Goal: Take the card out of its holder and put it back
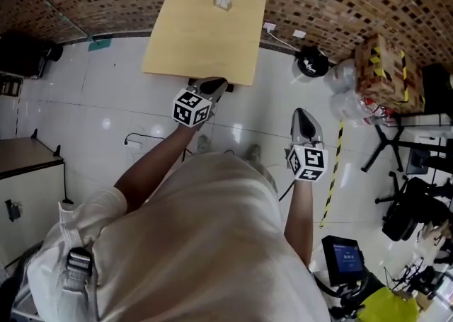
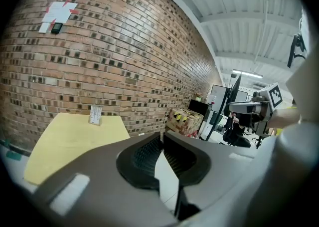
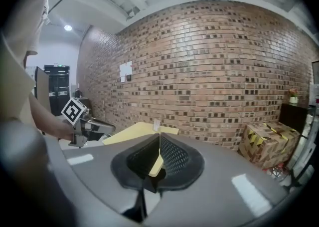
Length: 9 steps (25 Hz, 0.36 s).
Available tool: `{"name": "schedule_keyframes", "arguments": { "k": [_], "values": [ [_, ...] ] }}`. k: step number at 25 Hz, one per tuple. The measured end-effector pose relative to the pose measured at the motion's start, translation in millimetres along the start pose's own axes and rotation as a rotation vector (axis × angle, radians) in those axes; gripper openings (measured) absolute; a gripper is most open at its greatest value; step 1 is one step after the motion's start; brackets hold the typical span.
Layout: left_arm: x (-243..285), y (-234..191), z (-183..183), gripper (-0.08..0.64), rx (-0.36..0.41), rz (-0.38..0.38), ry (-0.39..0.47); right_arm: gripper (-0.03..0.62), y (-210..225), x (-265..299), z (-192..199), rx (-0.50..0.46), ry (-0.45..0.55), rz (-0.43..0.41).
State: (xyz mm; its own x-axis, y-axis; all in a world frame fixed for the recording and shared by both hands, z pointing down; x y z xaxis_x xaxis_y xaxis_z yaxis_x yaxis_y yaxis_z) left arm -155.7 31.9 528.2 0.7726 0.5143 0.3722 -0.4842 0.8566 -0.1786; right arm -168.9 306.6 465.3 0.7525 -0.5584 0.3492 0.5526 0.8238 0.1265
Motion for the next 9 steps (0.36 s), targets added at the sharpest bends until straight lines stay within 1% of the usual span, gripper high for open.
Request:
{"name": "schedule_keyframes", "arguments": {
  "k": [3,9],
  "values": [
    [9,9,-1,0.042,0.005,0.035,-0.004,0.002,11,-10,4,0.022,0.003,0.056],
    [14,23,4,0.043,0.024,0.081,-0.022,0.002,17,-31,10,0.034,0.011,0.095]
  ]
}}
Point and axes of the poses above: the fingertips, and each gripper's own axes: x forward along the fingers, y to its right, z out of its underside, the point moved 4 cm from there along -x, backward along the fingers, and after that the axes turned 5 degrees about x, right-handed, at the moved point
